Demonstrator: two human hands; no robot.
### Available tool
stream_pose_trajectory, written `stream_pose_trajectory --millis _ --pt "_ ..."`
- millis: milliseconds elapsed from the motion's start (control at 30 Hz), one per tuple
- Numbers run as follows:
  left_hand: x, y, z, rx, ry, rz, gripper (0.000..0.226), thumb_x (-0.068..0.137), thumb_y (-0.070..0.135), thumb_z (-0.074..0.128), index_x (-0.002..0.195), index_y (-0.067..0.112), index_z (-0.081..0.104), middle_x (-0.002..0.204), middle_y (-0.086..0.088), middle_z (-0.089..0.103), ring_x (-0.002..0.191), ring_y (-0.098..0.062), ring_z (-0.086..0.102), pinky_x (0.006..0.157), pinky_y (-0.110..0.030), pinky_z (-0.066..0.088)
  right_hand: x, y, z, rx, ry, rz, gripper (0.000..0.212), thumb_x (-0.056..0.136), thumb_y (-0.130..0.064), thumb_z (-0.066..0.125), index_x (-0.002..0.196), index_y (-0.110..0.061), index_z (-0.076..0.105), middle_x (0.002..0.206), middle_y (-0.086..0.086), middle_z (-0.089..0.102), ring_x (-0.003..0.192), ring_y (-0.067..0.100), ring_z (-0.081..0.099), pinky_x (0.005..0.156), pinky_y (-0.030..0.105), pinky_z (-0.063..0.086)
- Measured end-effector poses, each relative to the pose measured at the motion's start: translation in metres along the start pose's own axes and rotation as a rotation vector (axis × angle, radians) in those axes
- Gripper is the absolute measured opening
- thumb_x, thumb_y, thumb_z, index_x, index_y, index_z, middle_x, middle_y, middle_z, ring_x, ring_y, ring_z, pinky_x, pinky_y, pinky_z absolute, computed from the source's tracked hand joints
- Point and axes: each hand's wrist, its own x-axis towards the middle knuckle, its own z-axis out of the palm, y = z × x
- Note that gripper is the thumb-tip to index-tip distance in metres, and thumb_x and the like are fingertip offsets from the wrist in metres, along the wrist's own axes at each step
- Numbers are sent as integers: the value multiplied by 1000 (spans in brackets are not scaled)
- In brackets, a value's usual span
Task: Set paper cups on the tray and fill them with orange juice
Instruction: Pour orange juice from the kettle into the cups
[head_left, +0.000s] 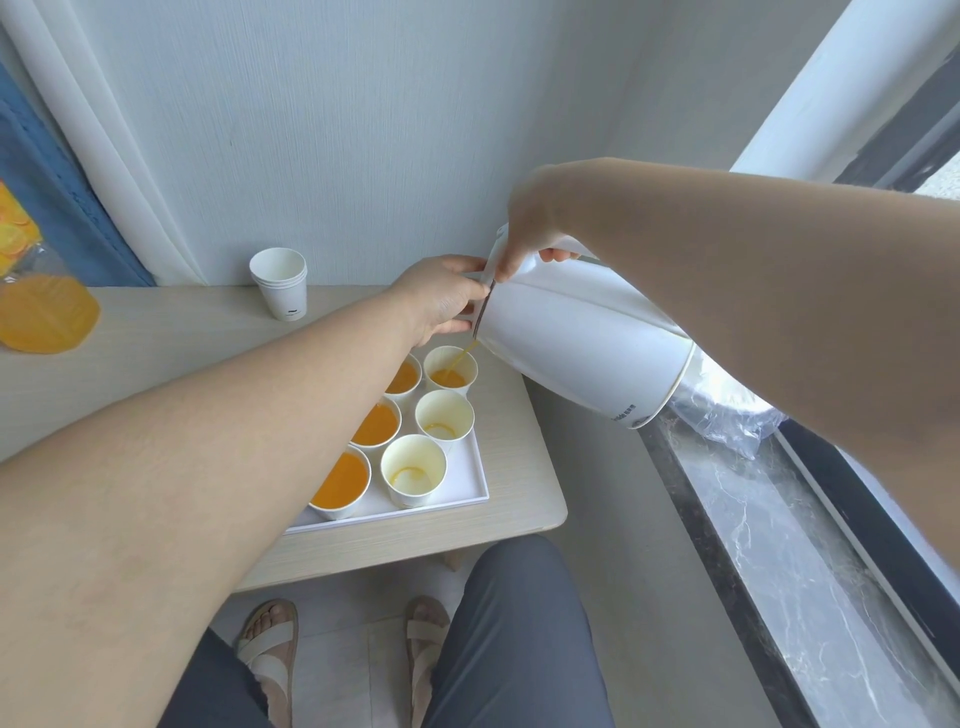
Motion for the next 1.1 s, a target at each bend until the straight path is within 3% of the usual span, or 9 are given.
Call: stream_pose_trajectory --millis 433,567,667,933,1100 --pt "0 -1 0 -36 -3 10 39 94 2 53 129 17 56 114 -6 64 109 -25 62 97 -39 48 -4 -5 -5 -67 -15 27 44 91 -50 53 90 -6 56 85 8 55 72 26 49 73 31 37" --pt "1 -3 -3 -42 4 7 39 93 3 56 129 17 56 118 -7 65 109 -25 63 95 -39 50 -3 -9 -7 -71 -20 31 45 90 -51 55 88 -6 56 73 6 51 58 22 44 55 30 34" --pt "2 -3 -5 -48 5 6 39 93 3 56 129 17 56 117 -7 65 110 -25 63 95 -39 50 -3 -10 -7 -90 -15 33 45 89 -51 55 87 -6 57 71 6 51 57 21 45 52 29 32" --pt "0 -4 -7 -46 6 9 39 93 2 56 129 16 56 118 -8 65 110 -25 62 96 -39 50 0 -13 -7 -91 -21 33 46 89 -52 56 78 -7 56 71 5 53 58 22 46 62 31 37" --pt "-1 -2 -6 -54 7 11 37 93 2 55 126 17 58 115 -7 65 108 -24 63 90 -36 50 0 -14 -8 -103 -21 26 45 89 -53 55 81 -8 57 72 4 55 74 26 52 75 30 38"
